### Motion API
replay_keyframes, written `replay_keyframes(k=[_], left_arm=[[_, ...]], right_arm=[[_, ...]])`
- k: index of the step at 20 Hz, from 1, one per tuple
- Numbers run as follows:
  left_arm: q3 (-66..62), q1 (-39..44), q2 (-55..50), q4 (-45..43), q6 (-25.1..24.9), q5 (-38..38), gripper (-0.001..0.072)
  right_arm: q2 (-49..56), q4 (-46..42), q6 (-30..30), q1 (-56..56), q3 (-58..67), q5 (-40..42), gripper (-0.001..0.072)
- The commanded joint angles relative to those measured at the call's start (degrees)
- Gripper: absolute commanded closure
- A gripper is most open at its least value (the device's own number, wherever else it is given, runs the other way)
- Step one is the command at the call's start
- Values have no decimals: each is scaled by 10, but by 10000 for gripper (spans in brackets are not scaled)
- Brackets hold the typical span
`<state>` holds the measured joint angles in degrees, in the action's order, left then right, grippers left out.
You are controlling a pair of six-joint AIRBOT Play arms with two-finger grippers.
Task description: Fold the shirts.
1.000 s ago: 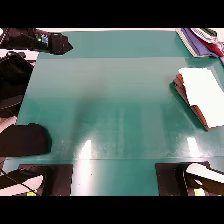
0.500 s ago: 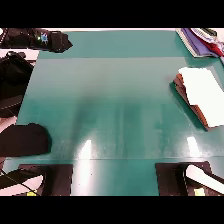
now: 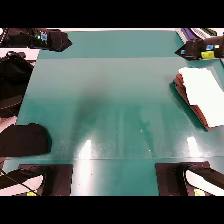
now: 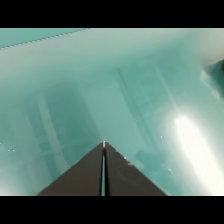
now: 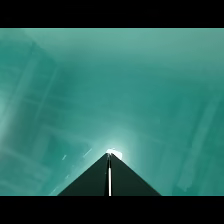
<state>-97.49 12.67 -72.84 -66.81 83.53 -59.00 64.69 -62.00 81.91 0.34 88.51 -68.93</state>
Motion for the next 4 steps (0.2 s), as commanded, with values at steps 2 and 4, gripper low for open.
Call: replay_keyframes(k=[2,4], left_arm=[[0,0,0,0,0,1,680],[0,0,0,0,0,1,680]], right_arm=[[0,-11,-2,27,1,10,693],[0,-11,-2,27,1,10,693]])
